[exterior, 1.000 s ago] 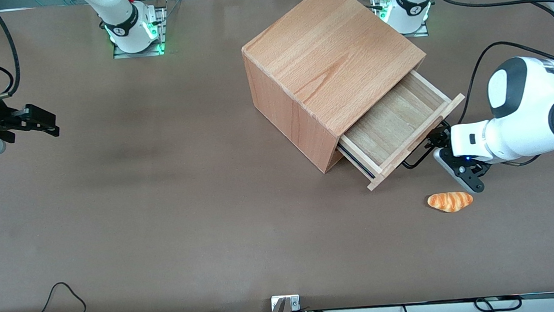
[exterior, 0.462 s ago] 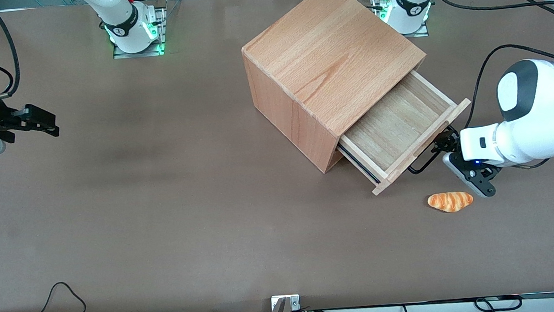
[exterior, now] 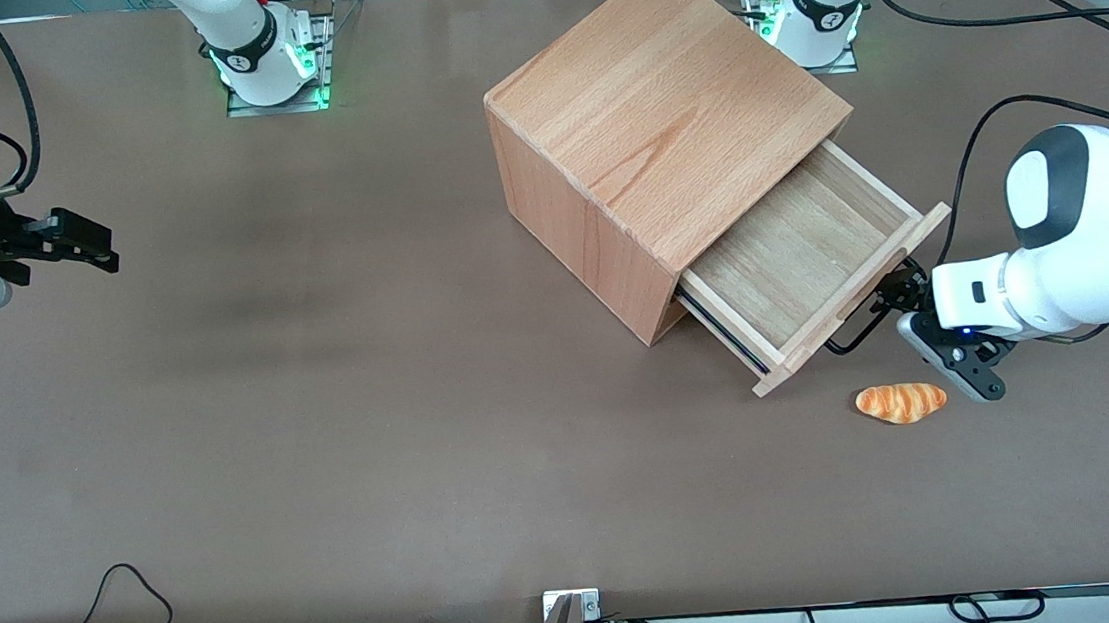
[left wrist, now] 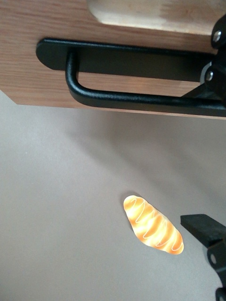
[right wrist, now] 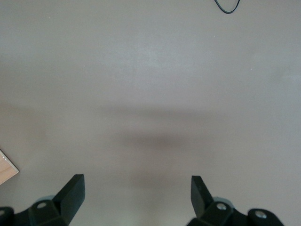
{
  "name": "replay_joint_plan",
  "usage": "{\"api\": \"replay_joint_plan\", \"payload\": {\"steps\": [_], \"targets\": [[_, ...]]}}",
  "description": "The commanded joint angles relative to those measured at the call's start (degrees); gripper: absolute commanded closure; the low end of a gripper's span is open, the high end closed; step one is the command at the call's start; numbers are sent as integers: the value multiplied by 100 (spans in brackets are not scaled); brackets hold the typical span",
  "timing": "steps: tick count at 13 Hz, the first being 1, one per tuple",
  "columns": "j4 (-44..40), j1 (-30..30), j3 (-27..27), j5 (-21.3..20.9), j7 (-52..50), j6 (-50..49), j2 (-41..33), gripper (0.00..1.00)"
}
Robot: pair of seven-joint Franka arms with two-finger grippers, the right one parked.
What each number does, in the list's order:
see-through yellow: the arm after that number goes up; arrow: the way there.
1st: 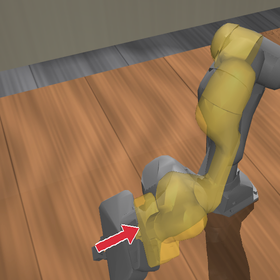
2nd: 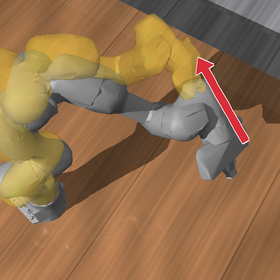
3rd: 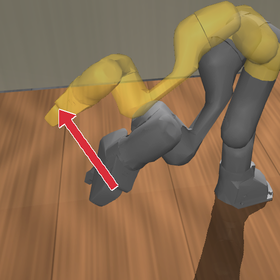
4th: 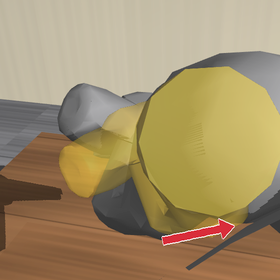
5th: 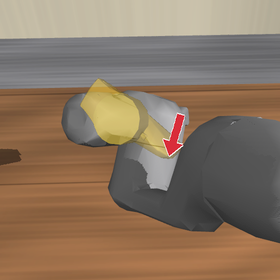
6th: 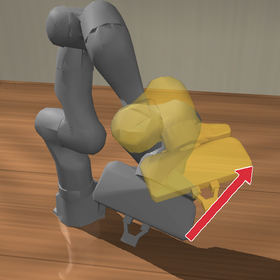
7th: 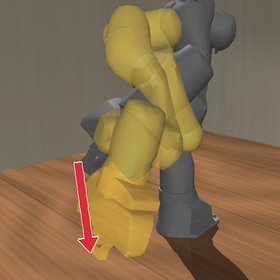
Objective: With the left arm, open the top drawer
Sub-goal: 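Pull the handle with the left gripper, sliding the drawer outward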
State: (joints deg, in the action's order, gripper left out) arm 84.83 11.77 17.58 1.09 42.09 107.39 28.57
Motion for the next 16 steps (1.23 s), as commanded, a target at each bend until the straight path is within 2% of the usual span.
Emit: {"api": "replay_joint_plan", "payload": {"steps": [1, 8, 16], "targets": [[-300, 62, 26, -117, 107, 2, 210, 0], [-643, 176, 26, -100, 80, -7, 395, 0], [-670, 308, 52, -21, 45, -586, 351, 0]]}}
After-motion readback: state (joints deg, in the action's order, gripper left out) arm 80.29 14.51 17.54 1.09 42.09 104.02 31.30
